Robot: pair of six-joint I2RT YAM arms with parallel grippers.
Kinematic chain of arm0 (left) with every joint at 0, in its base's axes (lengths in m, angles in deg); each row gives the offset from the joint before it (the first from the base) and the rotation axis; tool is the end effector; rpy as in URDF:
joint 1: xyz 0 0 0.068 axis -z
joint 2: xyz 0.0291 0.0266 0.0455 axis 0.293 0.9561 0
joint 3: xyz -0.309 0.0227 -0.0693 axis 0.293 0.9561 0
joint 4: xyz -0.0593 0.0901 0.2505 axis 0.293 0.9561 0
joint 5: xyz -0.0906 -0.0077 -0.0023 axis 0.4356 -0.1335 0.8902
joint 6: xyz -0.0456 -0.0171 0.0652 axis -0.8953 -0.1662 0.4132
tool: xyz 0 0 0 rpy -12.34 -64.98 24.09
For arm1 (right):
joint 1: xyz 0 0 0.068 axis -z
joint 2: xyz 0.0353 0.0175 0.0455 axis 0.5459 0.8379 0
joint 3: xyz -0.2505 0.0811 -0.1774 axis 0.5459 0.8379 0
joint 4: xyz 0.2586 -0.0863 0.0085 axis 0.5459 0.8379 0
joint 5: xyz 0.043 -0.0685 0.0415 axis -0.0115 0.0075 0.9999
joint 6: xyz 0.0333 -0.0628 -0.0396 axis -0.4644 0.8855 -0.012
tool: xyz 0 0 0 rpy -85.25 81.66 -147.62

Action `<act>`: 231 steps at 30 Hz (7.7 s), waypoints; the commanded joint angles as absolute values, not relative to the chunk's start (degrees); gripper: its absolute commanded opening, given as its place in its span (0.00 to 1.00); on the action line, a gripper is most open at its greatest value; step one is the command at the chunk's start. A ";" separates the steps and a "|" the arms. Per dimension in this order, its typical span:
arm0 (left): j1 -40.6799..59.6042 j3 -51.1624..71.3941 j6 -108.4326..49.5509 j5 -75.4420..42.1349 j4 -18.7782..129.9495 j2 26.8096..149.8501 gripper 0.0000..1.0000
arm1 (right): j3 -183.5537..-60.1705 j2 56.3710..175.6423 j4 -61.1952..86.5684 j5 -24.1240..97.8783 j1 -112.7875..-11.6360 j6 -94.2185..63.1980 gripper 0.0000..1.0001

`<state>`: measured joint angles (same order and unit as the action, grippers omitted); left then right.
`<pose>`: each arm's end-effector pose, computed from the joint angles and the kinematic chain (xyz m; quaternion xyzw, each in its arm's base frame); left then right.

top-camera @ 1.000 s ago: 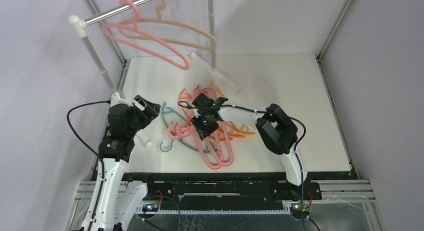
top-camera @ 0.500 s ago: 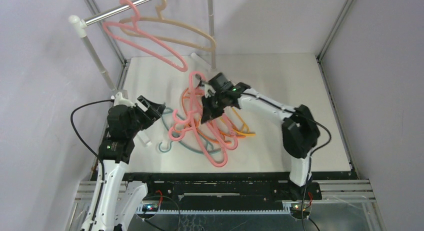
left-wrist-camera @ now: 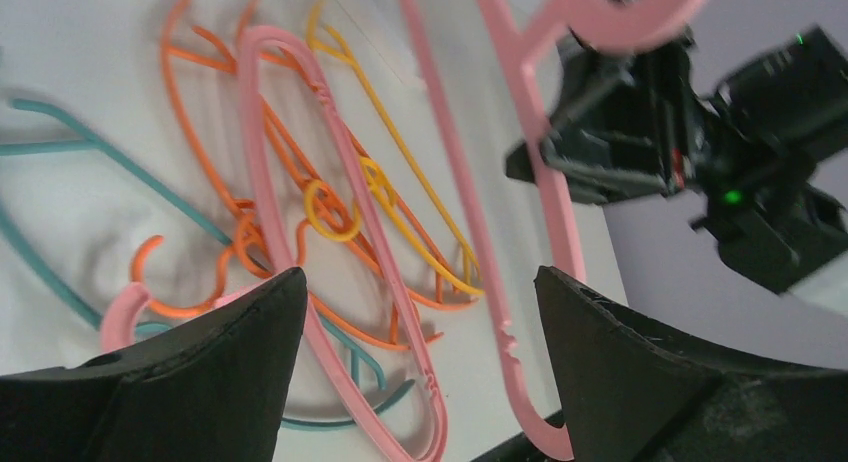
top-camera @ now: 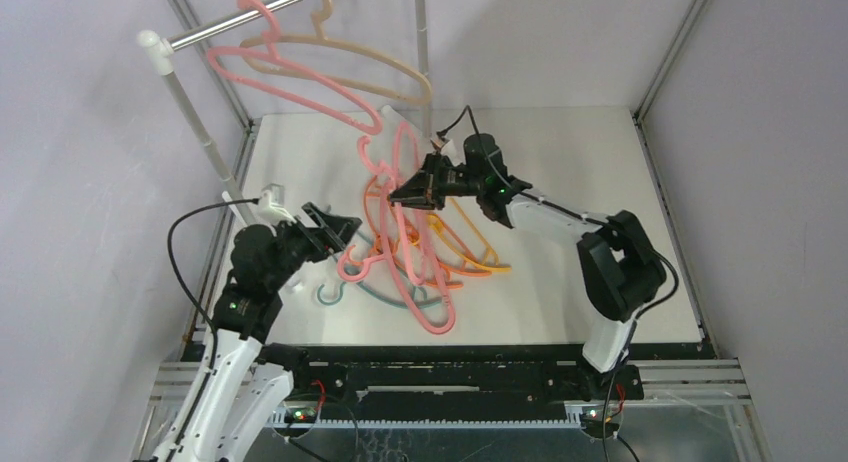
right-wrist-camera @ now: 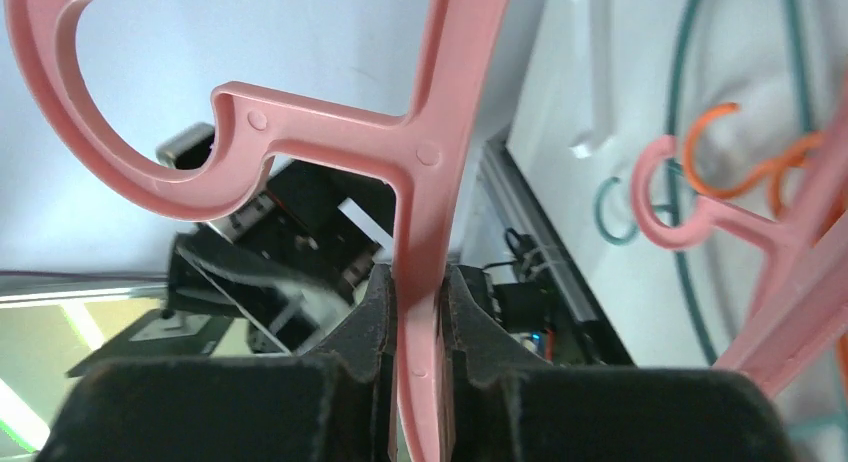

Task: Organize the hangers

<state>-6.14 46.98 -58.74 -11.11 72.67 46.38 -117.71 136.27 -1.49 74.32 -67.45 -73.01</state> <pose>0.1493 -0.0459 0.3203 -0.1290 0.7705 -0.3541 0.5141 0.3454 0.2969 0.3068 -0.0312 0.7733 0.6202 0.1283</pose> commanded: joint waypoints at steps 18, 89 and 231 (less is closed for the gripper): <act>13.24 52.53 -57.96 -17.32 61.47 46.04 0.90 | -131.27 144.61 -14.55 73.78 -74.50 -87.41 0.06; 14.58 4.74 -44.20 -82.17 102.39 75.00 0.00 | -142.82 126.26 54.41 79.20 -59.32 -39.10 0.63; 1.69 39.39 -47.33 -26.25 100.55 40.95 0.88 | -133.84 144.06 40.59 45.93 -85.56 -30.90 0.16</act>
<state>2.05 39.87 -46.55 -29.08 101.98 43.25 -132.20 152.18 42.99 37.07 -88.11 -27.79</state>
